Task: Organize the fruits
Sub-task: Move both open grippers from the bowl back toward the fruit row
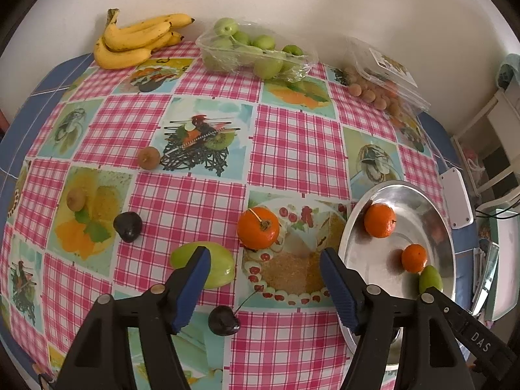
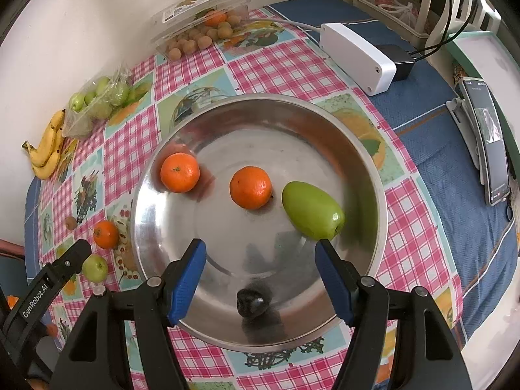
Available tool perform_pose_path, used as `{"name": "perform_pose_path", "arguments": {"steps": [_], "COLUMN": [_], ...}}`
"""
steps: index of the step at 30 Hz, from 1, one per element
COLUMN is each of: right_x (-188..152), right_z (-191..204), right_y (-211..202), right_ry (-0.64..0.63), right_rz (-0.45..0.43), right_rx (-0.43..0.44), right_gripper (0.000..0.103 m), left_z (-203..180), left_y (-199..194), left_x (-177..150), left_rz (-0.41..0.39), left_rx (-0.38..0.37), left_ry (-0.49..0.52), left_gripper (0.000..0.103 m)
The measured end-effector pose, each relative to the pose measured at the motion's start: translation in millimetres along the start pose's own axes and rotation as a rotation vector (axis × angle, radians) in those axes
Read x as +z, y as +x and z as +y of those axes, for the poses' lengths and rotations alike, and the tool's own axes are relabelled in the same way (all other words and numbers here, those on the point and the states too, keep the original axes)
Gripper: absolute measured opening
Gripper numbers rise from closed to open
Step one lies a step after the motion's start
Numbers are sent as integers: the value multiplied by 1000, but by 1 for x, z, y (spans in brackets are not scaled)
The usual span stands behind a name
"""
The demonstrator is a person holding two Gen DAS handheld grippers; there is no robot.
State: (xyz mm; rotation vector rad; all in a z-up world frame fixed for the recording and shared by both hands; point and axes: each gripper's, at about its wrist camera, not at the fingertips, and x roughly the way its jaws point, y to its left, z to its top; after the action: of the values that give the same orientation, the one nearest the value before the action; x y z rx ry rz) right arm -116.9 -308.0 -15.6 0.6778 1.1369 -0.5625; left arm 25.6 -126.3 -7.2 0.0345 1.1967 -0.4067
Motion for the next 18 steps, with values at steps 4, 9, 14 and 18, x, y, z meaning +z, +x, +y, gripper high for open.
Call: {"name": "perform_pose_path", "arguments": {"steps": [4,9,14,18], "right_x": [-1,0,1,0], "right_z": [0,1,1,0], "right_y": [0,0,1,3], "right_ry": [2,-9,-16,-19], "right_rz": [-1,-19,-31,-25], "right_rx": [-1,-11,-32,-46], "right_gripper": [70,83,101,102], "left_z": [1,2,5,6], "left_y": [1,1,4,5], "left_x": [0,-1,-2,-2], "left_rz": [0,-19,-33,-31], "left_rx": [6,51,73,88], "left_ry": [-1,13,12,16], "left_gripper": [74,103,103,103]}}
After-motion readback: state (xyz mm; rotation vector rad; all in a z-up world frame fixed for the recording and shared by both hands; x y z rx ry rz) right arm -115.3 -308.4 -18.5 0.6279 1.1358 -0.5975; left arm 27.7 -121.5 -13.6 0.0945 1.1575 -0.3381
